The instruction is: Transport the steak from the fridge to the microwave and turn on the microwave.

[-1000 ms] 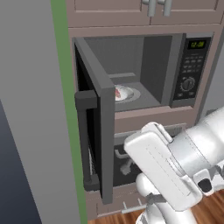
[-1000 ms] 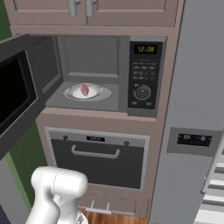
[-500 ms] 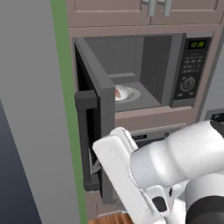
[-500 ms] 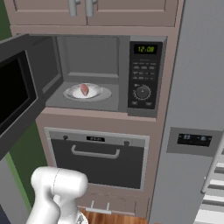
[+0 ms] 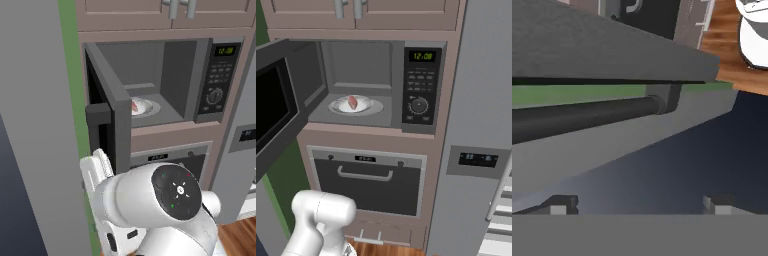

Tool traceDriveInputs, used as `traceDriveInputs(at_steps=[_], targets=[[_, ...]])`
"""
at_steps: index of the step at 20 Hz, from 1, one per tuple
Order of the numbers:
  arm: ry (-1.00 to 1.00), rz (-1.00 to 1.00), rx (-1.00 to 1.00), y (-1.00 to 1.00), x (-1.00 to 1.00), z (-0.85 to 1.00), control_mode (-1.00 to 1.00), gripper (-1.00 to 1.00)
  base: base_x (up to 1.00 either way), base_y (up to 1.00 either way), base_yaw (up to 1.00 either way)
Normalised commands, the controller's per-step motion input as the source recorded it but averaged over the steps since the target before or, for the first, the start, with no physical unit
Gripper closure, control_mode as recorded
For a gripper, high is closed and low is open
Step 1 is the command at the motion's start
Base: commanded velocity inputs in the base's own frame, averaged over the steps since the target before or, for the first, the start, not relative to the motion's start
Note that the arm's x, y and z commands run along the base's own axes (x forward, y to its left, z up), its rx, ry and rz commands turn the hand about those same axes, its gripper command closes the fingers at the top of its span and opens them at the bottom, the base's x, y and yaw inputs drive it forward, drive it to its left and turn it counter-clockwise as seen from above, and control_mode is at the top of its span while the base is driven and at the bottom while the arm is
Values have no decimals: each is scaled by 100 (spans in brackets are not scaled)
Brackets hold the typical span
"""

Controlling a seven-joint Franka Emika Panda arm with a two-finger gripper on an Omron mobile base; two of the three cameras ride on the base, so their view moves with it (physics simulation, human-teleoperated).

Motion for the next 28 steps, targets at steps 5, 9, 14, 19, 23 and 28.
traceDriveInputs(at_steps=[5, 9, 14, 19, 23, 28], targets=[[0, -38, -15, 9, 45, -18, -100, -100, 0, 0, 0], [0, -26, -16, 0, 39, -18, -100, -100, 0, 0, 0], [-5, -14, -21, 11, 33, -21, -100, -100, 0, 0, 0], [-9, -4, -21, 19, 21, -21, -100, -100, 0, 0, 0], [-5, -2, -17, 1, 24, -13, -100, -100, 0, 0, 0], [0, 0, -12, -17, 13, -5, -100, -100, 0, 0, 0]])
